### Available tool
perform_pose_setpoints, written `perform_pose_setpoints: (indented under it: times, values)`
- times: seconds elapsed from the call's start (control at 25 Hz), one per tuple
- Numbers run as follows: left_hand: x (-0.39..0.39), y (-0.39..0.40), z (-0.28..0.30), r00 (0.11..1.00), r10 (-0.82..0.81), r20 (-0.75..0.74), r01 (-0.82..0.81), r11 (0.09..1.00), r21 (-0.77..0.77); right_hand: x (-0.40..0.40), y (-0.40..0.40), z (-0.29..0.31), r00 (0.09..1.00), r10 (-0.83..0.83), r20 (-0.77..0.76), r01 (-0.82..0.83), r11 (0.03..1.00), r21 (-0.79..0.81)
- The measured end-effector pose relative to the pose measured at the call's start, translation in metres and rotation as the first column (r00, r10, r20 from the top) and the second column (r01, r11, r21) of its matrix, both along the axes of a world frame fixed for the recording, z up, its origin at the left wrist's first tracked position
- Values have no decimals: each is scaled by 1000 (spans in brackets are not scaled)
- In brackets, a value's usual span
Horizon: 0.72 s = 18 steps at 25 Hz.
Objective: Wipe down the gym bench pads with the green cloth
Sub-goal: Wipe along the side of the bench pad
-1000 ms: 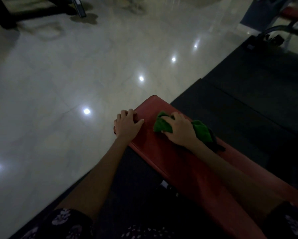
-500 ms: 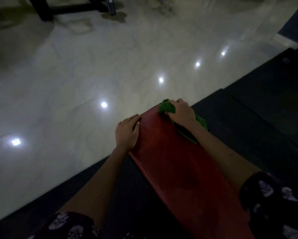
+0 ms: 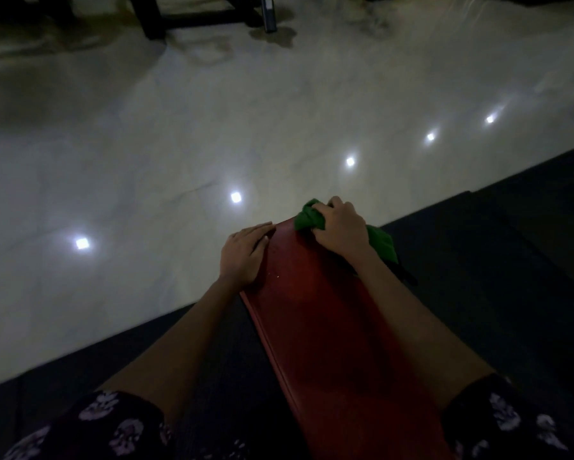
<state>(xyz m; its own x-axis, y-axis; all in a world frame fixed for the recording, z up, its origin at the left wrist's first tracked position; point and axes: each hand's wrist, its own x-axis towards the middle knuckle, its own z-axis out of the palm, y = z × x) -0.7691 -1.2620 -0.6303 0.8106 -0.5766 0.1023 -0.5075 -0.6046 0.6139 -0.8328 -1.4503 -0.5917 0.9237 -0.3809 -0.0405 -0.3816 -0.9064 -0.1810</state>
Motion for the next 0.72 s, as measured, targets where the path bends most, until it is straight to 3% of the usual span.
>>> perform_pose_setpoints:
  times: [0.12,0.2,0.36,0.44,0.56,0.64,0.72]
  values:
    - [-2,2,1,999,25,-21,-26,999,-45,-5,22,-1,953,303,26,-304,953,23]
    - [-4,3,1,999,33,-9,-34,996,-79,-16,11,4,938,346,-10,-343,933,108]
    - [-1,2,-5,1000,12,16,-10,991,-132,-12,-11,4,997,-76,-10,77,995,65]
    - [3,1,-10,1000,-11,28,15,990,-143,-11,6,-1,1000,-2,-4,2,1000,-16]
    - [2,2,-13,998,-42,42,48,990,-135,-19,13,6,991,129,-41,-124,986,112]
    - [6,0,-12,996,-80,42,84,990,-109,-10,2,9,997,-60,-39,66,986,155]
    - [11,2,-14,987,-151,56,155,985,-74,1,8,0,972,-236,-20,237,971,37]
